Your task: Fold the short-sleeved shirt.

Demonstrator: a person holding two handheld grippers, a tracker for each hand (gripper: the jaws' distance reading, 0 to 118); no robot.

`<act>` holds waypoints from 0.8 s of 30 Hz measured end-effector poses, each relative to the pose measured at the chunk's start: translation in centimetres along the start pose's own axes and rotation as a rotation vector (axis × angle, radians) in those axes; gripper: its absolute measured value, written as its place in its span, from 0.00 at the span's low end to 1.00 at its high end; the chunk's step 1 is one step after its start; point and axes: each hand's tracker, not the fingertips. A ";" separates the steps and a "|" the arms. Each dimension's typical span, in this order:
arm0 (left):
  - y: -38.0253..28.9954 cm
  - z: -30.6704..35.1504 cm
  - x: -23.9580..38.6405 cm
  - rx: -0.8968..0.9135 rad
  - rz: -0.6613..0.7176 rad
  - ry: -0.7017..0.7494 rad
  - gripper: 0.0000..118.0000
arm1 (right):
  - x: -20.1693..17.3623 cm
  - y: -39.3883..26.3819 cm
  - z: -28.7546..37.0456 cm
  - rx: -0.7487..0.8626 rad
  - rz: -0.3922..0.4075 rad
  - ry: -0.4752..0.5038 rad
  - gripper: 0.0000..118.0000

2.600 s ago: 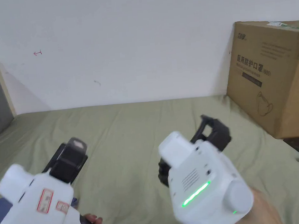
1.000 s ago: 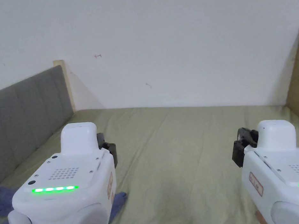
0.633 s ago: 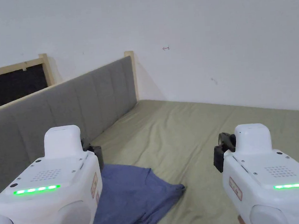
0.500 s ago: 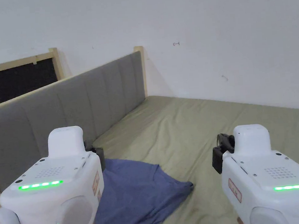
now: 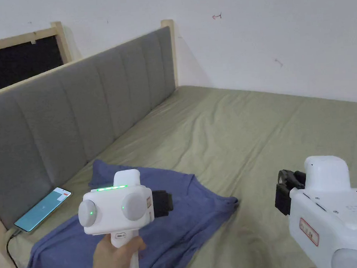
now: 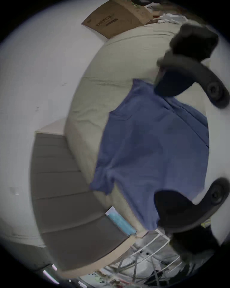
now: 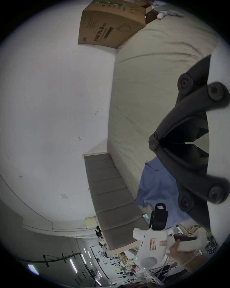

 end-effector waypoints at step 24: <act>-0.2 -9.4 -0.8 -0.278 -0.039 0.019 0.02 | 4.0 -2.8 -3.6 -0.150 -0.084 -0.060 0.00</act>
